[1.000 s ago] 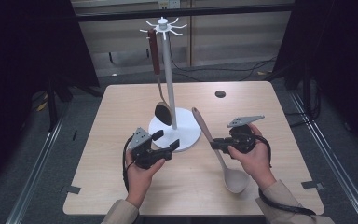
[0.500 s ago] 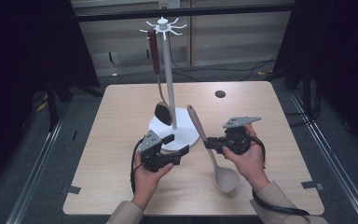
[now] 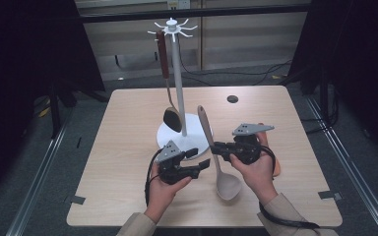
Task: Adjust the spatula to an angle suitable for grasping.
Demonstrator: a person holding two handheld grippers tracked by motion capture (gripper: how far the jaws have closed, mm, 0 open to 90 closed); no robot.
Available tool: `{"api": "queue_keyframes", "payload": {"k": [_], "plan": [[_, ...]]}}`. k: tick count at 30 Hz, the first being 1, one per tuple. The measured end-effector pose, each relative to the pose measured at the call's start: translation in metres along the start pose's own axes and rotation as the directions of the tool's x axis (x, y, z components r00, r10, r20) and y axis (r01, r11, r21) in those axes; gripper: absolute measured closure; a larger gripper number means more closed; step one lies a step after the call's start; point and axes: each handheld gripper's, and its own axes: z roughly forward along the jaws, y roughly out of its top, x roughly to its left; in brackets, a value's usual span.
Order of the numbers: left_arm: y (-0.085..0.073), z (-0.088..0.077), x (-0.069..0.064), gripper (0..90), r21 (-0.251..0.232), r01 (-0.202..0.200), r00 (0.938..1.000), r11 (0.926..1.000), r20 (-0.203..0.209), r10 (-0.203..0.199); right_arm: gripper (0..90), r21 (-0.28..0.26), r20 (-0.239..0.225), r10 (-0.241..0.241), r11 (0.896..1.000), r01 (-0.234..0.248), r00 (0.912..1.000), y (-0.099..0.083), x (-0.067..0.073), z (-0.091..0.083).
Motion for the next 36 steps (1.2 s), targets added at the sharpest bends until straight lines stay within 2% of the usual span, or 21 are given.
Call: {"api": "queue_keyframes", "payload": {"k": [4,8,10,13,18,23,26,36], "plan": [[-0.001,0.003,-0.003,42.6,0.004,0.026,0.9995,0.9997,0.017,-0.026,77.2,-0.025,0.002,0.001,1.0,-0.001,1.0,0.003,0.003,0.0],[-0.001,0.004,-0.005,48.3,0.002,0.018,0.9997,0.9998,0.018,-0.018,77.3,-0.044,-0.001,0.007,0.999,-0.007,1.0,0.005,0.008,0.0],[-0.002,0.005,-0.004,56.8,0.007,0.011,0.9997,0.9999,0.021,-0.011,77.2,-0.052,-0.003,0.006,0.999,-0.006,1.0,0.006,0.01,0.001],[-0.001,0.004,-0.004,63.0,0.008,0.007,0.9998,0.9999,0.018,-0.007,77.2,-0.056,-0.007,0.009,0.998,-0.009,0.9999,0.007,0.011,0.002],[0.0,0.004,-0.005,67.4,-0.003,0.005,1.0,1.0,0.008,-0.005,77.3,-0.057,-0.013,0.011,0.998,-0.012,0.9998,0.009,0.012,0.004],[0.0,0.002,-0.003,72.9,0.006,-0.006,1.0,1.0,0.002,0.006,77.3,-0.061,-0.017,0.012,0.998,-0.013,0.9998,0.009,0.013,0.005],[0.0,0.002,-0.003,74.6,-0.009,0.009,0.9999,0.9999,0.004,-0.009,77.3,-0.061,-0.02,0.013,0.998,-0.014,0.9997,0.009,0.014,0.005],[0.001,0.002,-0.002,78.0,-0.011,-0.007,0.9999,0.9999,-0.01,0.007,77.2,-0.07,-0.025,0.024,0.997,-0.026,0.9994,0.009,0.014,0.005]]}}
